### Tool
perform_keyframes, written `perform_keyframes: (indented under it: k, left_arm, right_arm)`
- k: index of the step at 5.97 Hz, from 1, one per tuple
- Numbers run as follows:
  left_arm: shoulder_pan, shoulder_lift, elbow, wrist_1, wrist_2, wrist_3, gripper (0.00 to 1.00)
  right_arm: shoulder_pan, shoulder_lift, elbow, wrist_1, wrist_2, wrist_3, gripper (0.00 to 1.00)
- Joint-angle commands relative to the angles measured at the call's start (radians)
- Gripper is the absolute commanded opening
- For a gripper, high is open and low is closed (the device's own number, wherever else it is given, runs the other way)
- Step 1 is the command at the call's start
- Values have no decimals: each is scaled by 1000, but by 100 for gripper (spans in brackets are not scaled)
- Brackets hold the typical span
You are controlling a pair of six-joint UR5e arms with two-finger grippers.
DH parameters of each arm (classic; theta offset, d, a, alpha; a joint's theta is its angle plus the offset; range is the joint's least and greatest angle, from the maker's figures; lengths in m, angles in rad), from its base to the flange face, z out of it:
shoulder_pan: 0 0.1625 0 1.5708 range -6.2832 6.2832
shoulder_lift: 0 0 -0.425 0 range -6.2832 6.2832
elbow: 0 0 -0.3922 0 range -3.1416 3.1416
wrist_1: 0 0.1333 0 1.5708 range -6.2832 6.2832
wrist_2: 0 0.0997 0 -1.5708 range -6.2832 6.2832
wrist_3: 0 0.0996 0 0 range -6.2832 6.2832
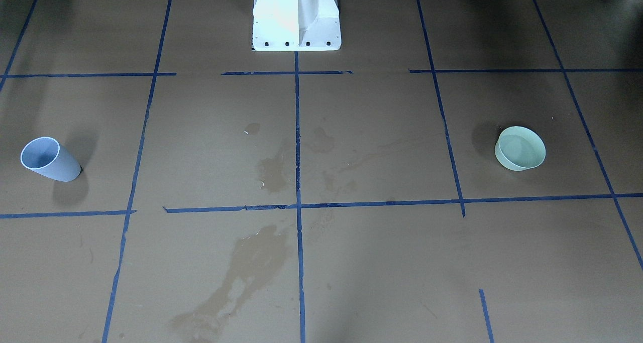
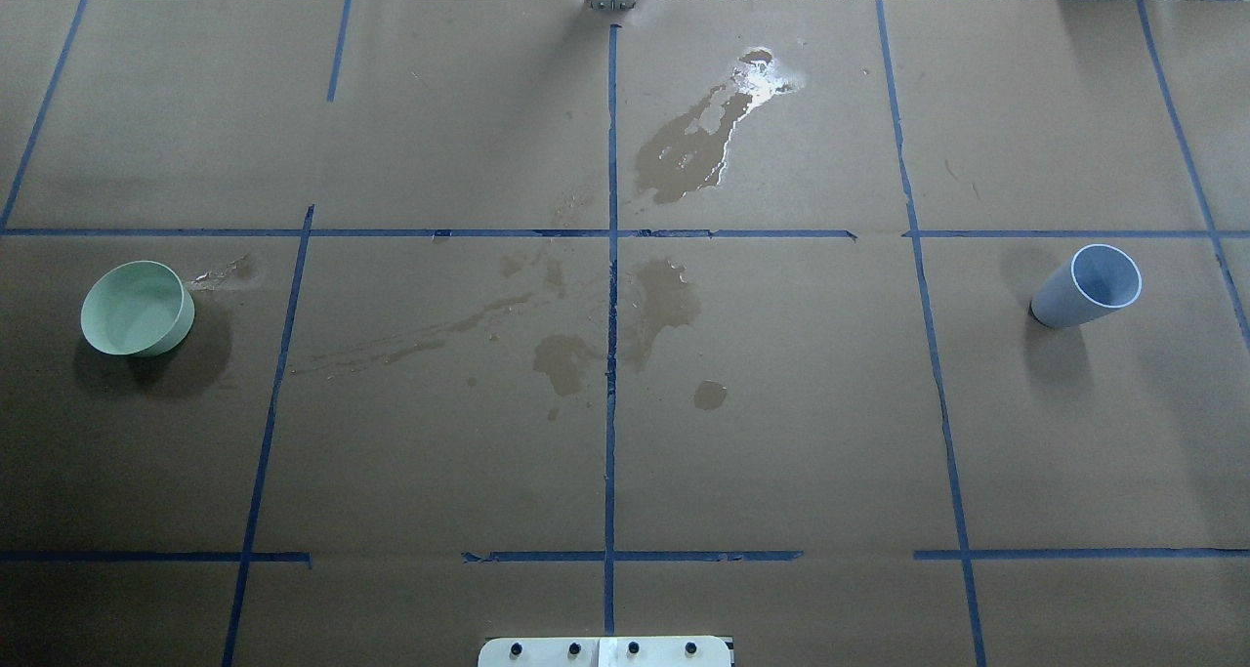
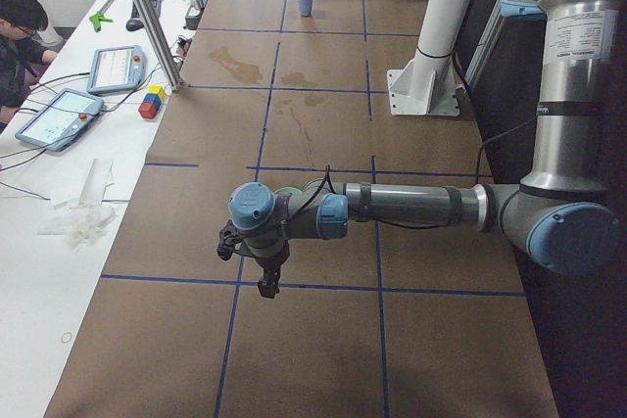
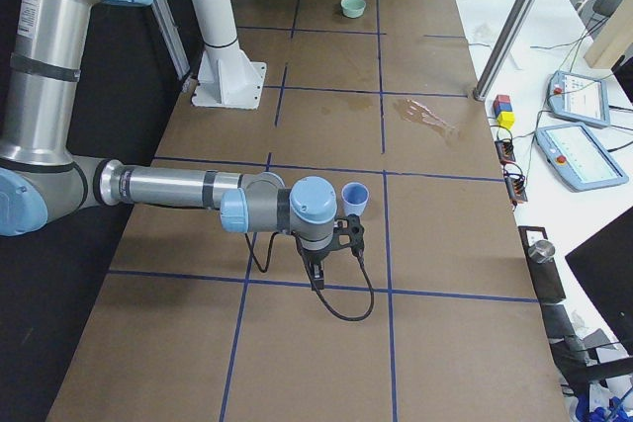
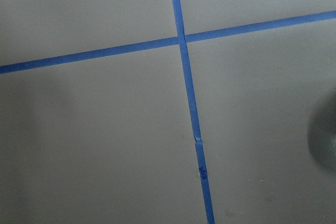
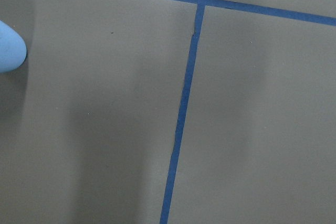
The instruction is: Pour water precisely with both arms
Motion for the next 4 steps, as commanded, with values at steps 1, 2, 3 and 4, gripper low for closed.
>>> perform_keyframes:
  k: [1,2,3,4]
  left_arm:
    - [0,2,1,-1,8,8,100]
    - [2,2,-1,-1,8,8,100]
    - [3,-11,-2,-3,8,0,100]
    - [3,-29,-7,-3,2,-3,100]
  right_arm:
    - [0,6,1,1,-3,0,100]
    - [0,11,2,2,-5,5,100]
    - [0,12,10,2,-5,9,100]
    - [-2,55,1,-1,2,14,100]
